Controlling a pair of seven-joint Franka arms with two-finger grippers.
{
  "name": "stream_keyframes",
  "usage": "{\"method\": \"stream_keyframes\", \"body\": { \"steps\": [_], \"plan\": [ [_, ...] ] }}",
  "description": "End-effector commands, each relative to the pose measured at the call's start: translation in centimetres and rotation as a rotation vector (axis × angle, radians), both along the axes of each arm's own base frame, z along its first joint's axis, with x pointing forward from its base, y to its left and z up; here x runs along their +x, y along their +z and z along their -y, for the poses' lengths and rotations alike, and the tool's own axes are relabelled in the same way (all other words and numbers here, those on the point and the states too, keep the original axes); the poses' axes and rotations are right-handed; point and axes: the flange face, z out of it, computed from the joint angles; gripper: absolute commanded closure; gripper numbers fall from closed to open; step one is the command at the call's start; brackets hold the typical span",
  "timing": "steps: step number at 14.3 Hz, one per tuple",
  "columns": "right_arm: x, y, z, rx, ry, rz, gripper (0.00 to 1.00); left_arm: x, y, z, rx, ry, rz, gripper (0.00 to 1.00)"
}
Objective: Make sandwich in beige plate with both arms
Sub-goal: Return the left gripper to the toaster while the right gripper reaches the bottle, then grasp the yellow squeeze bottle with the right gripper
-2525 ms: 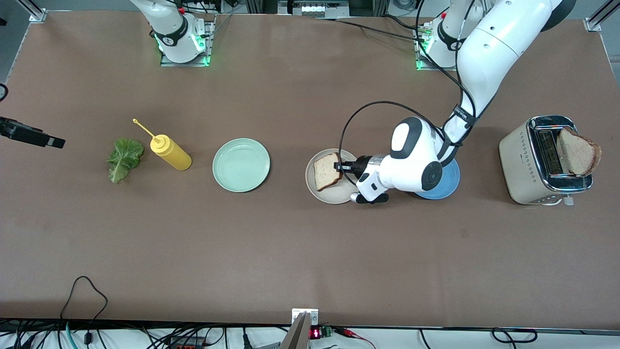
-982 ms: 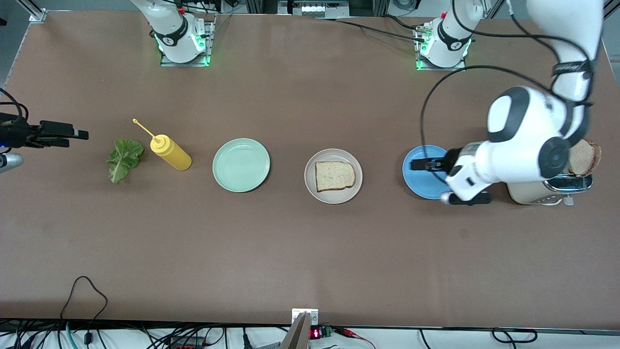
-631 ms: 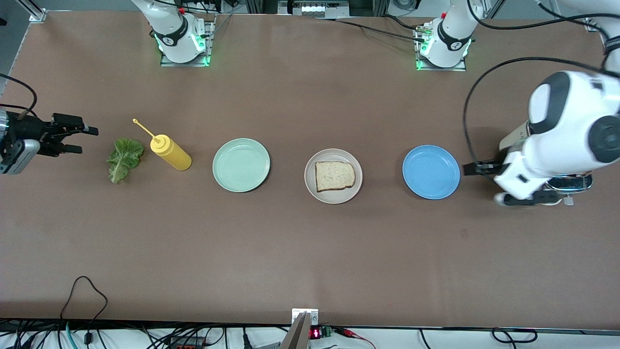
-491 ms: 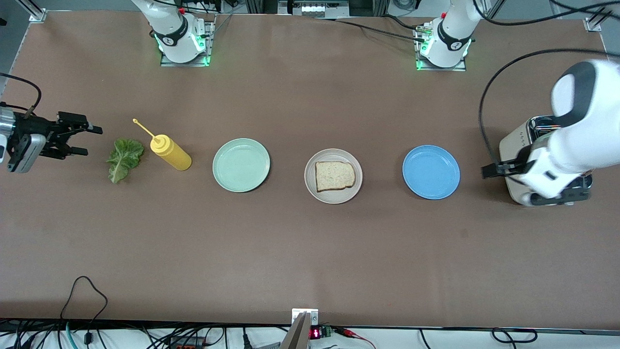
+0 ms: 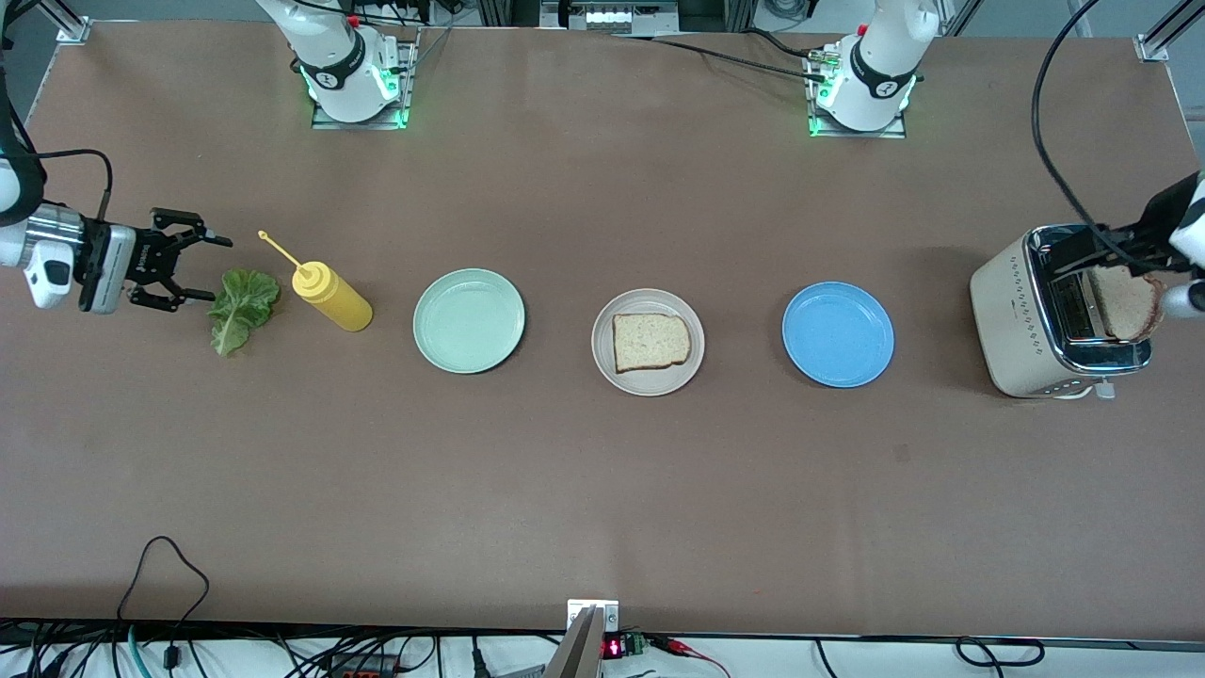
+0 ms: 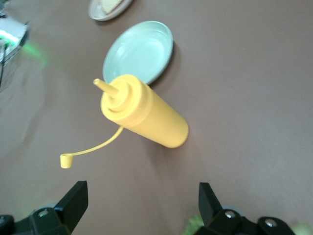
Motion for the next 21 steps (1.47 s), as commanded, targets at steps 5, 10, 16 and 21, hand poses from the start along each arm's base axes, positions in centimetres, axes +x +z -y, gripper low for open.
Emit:
{"method": "stream_keyframes", "body": {
  "steps": [5, 10, 16, 21],
  "plan": [
    [-2.9, -7.1, 0.0, 0.169, 0.119, 0.171, 0.0, -0.9, 0.2, 2.6, 0.008, -0.011, -0.025, 0.0],
    [-2.9, -11.0, -0.4, 0.239, 0.14, 0.26, 0.0, -3.5, -1.2, 2.4, 0.005, -0.021, 0.023, 0.0],
    [-2.3, -13.6, -1.9, 0.307, 0.095, 0.325, 0.0, -3.9, -1.0, 1.5, 0.007, -0.01, 0.015, 0.0],
    [-1.2, -14.3, -3.9, 0.322, 0.058, 0.344, 0.0, -4.2, -0.8, 1.6, 0.004, -0.033, -0.005, 0.0]
  ]
}}
